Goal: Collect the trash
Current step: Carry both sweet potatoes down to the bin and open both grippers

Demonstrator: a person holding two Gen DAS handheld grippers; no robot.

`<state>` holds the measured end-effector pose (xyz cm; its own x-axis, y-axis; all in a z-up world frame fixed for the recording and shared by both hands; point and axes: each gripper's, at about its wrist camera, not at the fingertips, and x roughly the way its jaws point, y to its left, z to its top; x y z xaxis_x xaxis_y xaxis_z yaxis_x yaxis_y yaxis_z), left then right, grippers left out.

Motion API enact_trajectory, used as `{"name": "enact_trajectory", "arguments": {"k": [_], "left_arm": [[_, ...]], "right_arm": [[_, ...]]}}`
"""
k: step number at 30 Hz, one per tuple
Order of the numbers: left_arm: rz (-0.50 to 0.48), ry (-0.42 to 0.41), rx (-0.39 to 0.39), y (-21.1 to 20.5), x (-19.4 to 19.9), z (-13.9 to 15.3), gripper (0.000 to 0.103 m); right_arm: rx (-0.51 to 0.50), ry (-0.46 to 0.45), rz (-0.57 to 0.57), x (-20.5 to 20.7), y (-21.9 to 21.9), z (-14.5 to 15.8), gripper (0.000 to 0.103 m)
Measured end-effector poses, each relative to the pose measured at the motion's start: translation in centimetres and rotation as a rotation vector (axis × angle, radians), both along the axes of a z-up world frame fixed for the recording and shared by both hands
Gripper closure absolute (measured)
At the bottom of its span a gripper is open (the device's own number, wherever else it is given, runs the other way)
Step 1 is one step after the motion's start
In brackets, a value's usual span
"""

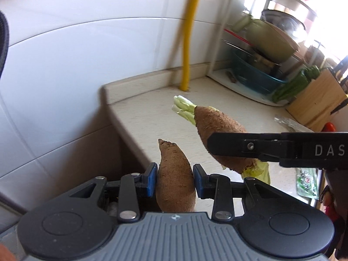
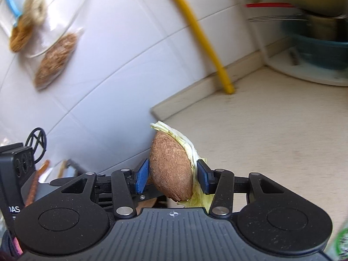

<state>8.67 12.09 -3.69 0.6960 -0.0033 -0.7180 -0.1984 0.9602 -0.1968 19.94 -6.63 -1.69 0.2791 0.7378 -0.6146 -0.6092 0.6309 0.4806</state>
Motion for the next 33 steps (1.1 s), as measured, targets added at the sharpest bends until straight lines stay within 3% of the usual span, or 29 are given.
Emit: {"name": "enact_trajectory", "arguments": {"k": [14,28,33], "left_arm": [[0.101,0.065,0.009,7.1,-4.9,-2.6,0.07],[0.109,0.172,0.013,9.5,-5.0,-6.2,0.07],[0.115,0.202,0.022,9.9,-4.5,-7.0,0.062]], "right_arm": [[-0.045,0.057,0.1,-5.2,9.4,-2.3,0.048],[-0.118,0.128,0.061,-6.3,12.6,-6.8,0.048],[-0.135,0.146,0.036,-6.1,13.0,-8.5,0.047]]}}
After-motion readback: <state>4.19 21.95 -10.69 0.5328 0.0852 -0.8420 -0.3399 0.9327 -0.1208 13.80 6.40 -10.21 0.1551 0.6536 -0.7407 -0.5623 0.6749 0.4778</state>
